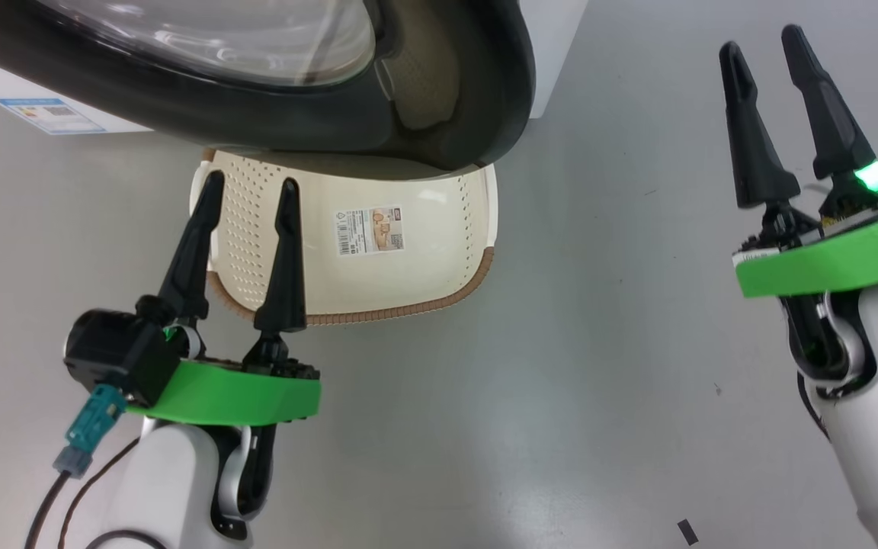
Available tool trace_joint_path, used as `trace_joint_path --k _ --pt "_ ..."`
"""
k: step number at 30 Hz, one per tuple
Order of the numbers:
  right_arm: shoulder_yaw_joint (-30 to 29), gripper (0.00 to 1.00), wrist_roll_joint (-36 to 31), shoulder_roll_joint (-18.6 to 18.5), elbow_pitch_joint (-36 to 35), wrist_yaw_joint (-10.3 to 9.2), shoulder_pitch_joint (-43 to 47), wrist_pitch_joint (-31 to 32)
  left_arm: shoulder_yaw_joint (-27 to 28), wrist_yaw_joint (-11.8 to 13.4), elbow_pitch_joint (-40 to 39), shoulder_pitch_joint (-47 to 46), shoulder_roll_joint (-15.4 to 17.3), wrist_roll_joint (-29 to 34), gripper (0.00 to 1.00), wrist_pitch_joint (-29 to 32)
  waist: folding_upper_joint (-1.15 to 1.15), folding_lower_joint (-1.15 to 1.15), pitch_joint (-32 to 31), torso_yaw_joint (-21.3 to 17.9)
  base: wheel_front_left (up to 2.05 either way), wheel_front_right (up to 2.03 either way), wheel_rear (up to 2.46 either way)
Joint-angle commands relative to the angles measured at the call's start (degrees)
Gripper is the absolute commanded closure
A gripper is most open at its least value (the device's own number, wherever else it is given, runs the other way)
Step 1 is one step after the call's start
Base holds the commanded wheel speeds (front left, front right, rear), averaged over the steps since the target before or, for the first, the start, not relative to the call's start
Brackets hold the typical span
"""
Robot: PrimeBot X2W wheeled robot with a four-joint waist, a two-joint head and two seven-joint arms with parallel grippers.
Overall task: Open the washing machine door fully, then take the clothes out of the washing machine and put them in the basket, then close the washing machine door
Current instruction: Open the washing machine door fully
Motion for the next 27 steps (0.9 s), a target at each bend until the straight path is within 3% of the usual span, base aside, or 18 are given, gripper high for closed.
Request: trace_joint_path --k 1,16,27 --pt "-0.4 0.0 -2.1 0.7 -2.7 0.03 2.7 -0.3 1.5 0.5 -1.9 0.9 1.1 0.3 0.0 -0.5 0.0 0.0 0.0 0.2 0.0 0.0 0.0" --pt "-2.7 0.0 -20.9 3.8 -12.4 0.03 13.6 -0.3 1.3 1.0 -3.3 2.0 1.1 1.7 0.0 -0.5 0.0 0.0 -0.3 0.3 0.0 0.0 0.0" --pt "-3.1 0.0 -23.2 6.0 -13.8 0.03 16.2 -0.3 1.3 1.2 -3.3 2.9 1.1 2.1 0.0 -0.5 0.0 0.0 -0.8 0.3 0.0 0.0 0.0"
